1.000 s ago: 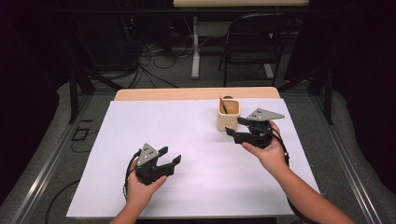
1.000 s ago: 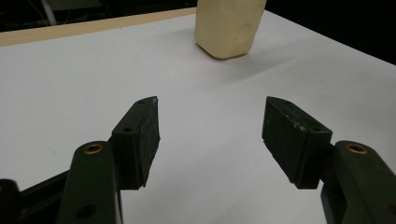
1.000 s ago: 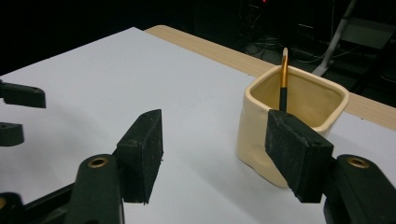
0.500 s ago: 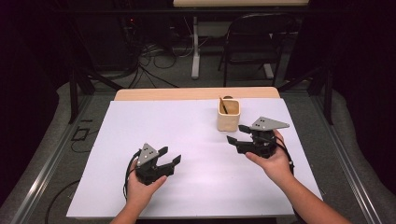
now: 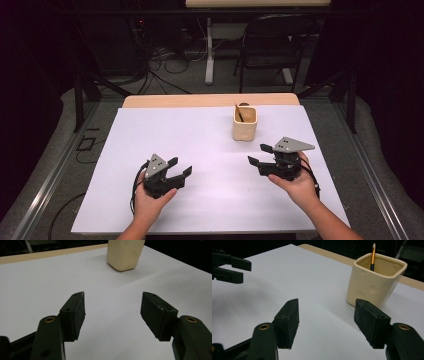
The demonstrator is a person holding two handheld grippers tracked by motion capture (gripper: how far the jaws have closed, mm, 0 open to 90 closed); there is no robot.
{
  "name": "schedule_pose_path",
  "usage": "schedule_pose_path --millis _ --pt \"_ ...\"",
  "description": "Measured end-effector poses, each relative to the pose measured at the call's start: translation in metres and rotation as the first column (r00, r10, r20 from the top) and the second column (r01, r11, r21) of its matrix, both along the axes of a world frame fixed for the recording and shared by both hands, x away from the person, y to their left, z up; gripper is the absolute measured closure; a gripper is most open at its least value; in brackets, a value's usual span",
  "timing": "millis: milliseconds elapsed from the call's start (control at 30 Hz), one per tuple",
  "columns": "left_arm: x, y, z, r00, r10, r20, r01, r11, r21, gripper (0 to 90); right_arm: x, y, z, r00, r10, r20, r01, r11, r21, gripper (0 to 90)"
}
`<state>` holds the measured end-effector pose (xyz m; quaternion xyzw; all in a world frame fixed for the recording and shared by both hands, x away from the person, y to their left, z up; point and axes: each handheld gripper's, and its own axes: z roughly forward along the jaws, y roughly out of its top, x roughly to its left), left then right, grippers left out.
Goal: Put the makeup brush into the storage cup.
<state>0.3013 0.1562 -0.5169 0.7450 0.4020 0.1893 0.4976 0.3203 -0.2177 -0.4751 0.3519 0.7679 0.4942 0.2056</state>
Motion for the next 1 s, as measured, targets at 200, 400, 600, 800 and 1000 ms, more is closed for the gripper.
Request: schedule_pose_path --millis 200,400,600,800,1000 --pt "-0.001 0.005 -0.001 0.9999 0.014 -0.002 -0.014 0.9999 -0.006 36.6 -0.012 -0.014 -0.014 0.9996 -0.015 -0.026 0.015 1.0 0.018 36.4" --pt "-0.003 0.012 -0.001 0.9996 0.026 -0.009 -0.026 0.9997 -0.002 36.5 -0.023 -0.027 -0.03 0.9976 -0.041 -0.056 0.041 0.999 -0.011 36.4" --pt "-0.005 0.017 -0.003 0.9994 0.033 -0.014 -0.032 0.9995 0.006 36.5 -0.032 -0.038 -0.044 0.9963 -0.056 -0.065 0.056 0.998 -0.013 36.5" --pt "-0.008 0.022 -0.004 0.9991 0.037 -0.021 -0.037 0.9993 0.011 36.4 -0.036 -0.043 -0.054 0.9954 -0.075 -0.059 0.074 0.997 -0.02 36.5" --pt "-0.009 0.027 -0.007 0.9988 0.042 -0.027 -0.041 0.999 0.017 36.4 -0.037 -0.045 -0.062 0.9933 -0.078 -0.086 0.076 0.997 -0.027 36.5"
